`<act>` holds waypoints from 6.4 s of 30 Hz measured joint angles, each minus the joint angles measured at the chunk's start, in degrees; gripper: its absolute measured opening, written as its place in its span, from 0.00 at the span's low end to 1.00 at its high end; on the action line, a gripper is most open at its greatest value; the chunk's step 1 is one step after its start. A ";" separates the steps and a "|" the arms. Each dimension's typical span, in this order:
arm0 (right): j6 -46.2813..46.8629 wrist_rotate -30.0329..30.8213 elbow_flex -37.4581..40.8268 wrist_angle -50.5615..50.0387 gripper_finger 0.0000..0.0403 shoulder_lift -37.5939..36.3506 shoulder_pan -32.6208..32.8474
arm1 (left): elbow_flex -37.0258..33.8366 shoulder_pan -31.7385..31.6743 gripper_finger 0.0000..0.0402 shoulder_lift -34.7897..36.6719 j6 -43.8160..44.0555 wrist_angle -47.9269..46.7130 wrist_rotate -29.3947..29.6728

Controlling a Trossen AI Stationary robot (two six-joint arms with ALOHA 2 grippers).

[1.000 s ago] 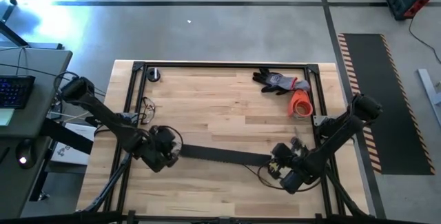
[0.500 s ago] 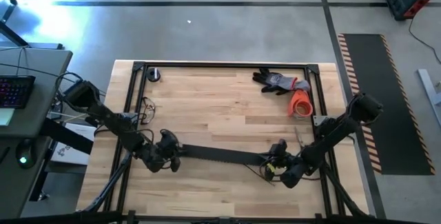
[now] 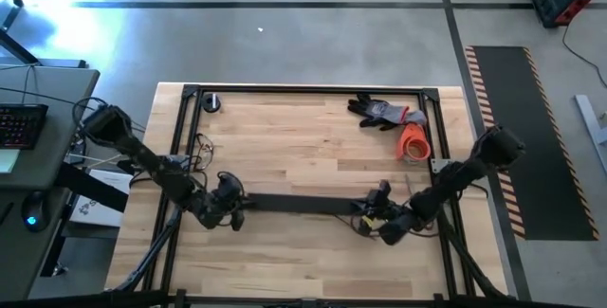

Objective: Ziptie cables
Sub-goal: Close the black cable duct, then return to Home Position

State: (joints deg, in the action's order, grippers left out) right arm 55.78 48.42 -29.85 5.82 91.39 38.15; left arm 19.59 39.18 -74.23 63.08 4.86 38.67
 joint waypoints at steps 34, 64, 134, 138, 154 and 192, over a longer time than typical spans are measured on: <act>-20.92 -8.32 -2.78 5.59 0.00 2.28 -18.18 | 0.22 -19.86 0.00 -1.10 -16.67 2.19 -8.14; -43.71 -53.78 10.56 -13.35 0.00 -63.65 -42.46 | 1.94 -46.27 0.00 47.57 -43.58 -16.38 -30.63; -48.32 -52.69 29.35 -4.37 0.00 -87.60 -43.48 | -18.86 -49.15 0.00 70.00 -49.76 -4.11 -34.42; -48.32 -52.69 29.35 -4.37 0.00 -87.60 -43.48 | -18.86 -49.15 0.00 70.00 -49.76 -4.13 -34.42; -48.33 -52.69 29.38 -4.37 0.00 -87.62 -43.48 | -18.86 -49.15 0.00 70.00 -49.76 -4.15 -34.42; -48.32 -52.69 29.38 -4.34 0.00 -87.62 -43.48 | -18.86 -49.15 0.00 70.00 -49.76 -4.15 -34.42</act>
State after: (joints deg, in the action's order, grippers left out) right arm 7.46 -4.27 -0.47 1.48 3.77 -5.32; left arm 0.73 -9.98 -4.23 13.32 0.71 4.25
